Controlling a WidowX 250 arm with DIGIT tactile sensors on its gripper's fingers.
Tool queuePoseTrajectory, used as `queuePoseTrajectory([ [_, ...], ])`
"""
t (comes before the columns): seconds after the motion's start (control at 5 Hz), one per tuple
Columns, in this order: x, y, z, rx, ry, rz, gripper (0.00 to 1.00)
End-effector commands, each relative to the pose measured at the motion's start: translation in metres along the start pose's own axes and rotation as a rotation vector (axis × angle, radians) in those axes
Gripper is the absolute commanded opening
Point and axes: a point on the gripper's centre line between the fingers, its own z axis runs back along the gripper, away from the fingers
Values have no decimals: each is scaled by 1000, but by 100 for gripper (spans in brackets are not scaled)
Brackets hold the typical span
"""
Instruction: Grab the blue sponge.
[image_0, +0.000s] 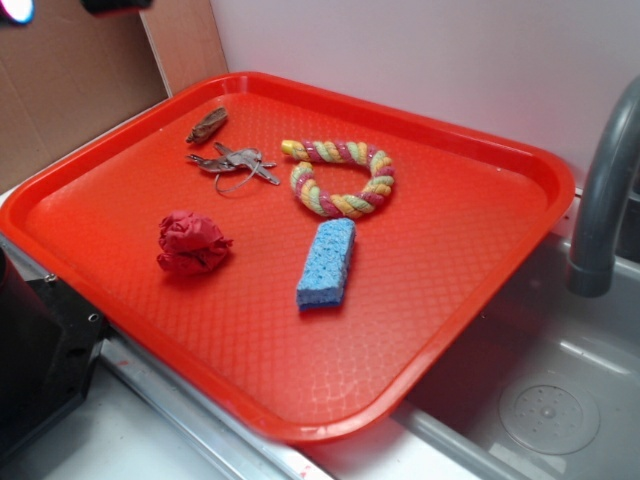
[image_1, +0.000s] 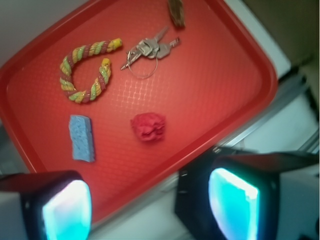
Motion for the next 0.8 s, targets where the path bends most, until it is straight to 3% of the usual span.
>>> queuePoseTrajectory([
  [0.0,-5,-42,-41,22,-53,93,100],
  [0.6,15,-81,-133,155,-83,70,100],
])
